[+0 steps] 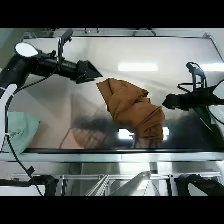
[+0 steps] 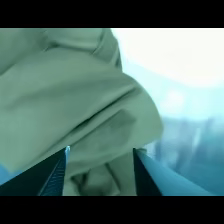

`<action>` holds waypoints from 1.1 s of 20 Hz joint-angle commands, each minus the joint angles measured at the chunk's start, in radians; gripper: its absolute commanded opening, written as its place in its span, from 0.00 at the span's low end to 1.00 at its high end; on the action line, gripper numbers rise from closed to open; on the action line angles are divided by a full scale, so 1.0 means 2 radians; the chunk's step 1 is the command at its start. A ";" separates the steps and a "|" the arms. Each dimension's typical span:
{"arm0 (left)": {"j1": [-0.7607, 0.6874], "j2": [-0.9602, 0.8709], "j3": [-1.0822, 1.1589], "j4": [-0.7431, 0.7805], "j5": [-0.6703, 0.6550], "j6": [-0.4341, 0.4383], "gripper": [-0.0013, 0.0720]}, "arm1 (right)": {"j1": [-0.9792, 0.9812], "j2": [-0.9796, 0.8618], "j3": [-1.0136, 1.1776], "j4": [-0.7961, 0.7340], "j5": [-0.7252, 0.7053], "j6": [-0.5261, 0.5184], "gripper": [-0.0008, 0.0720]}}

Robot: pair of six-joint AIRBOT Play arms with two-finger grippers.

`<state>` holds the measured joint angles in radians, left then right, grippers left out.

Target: Fold the shirts.

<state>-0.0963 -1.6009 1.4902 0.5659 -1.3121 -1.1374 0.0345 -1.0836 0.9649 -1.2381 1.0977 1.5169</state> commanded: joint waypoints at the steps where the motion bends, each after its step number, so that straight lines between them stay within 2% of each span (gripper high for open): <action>1: 0.040 -0.035 -0.065 0.001 0.029 -0.006 0.96 | -0.042 -0.056 0.000 0.046 -0.012 -0.021 0.71; 4: 0.036 -0.097 -0.072 -0.058 0.039 0.028 0.96 | -0.064 -0.116 0.000 0.092 -0.012 -0.061 0.71; 7: 0.015 -0.163 -0.039 -0.066 0.050 0.030 0.96 | -0.066 -0.162 0.000 0.110 -0.012 -0.078 0.71; 9: -0.003 -0.202 0.000 -0.066 0.046 0.030 0.96 | -0.066 -0.183 0.000 0.152 -0.008 -0.113 0.71; 11: -0.022 -0.234 0.041 -0.053 0.046 0.016 0.96 | -0.066 -0.194 0.000 0.203 -0.009 -0.138 0.71; 13: -0.039 -0.262 0.082 -0.005 0.040 -0.023 0.96 | -0.066 -0.195 0.000 0.235 -0.009 -0.159 0.71; 15: -0.055 -0.282 0.120 0.037 0.023 -0.052 0.78 | -0.066 -0.195 0.000 0.247 -0.009 -0.170 0.71; 17: -0.072 -0.298 0.157 0.058 0.020 -0.063 0.77 | -0.066 -0.195 0.000 0.253 -0.009 -0.172 0.71; 18: -0.078 -0.304 0.171 0.063 0.022 -0.076 0.61 | -0.066 -0.195 0.000 0.257 -0.008 -0.172 0.70; 19: -0.084 -0.309 0.184 0.062 0.020 -0.075 0.14 | -0.066 -0.195 0.000 0.258 -0.008 -0.172 0.54; 20: -0.087 -0.310 0.195 0.062 0.018 -0.074 0.01 | -0.066 -0.195 0.000 0.258 -0.005 -0.172 0.25; 21: -0.087 -0.308 0.202 0.059 0.014 -0.074 0.01 | -0.066 -0.195 0.001 0.258 0.001 -0.173 0.04; 22: -0.085 -0.301 0.209 0.057 0.008 -0.075 0.01 | -0.067 -0.195 0.001 0.259 0.011 -0.184 0.05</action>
<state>-0.2535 -2.2013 1.8473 0.6750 -1.2709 -1.2629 -0.0975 -1.4719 0.9657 -0.7399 1.0897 1.1786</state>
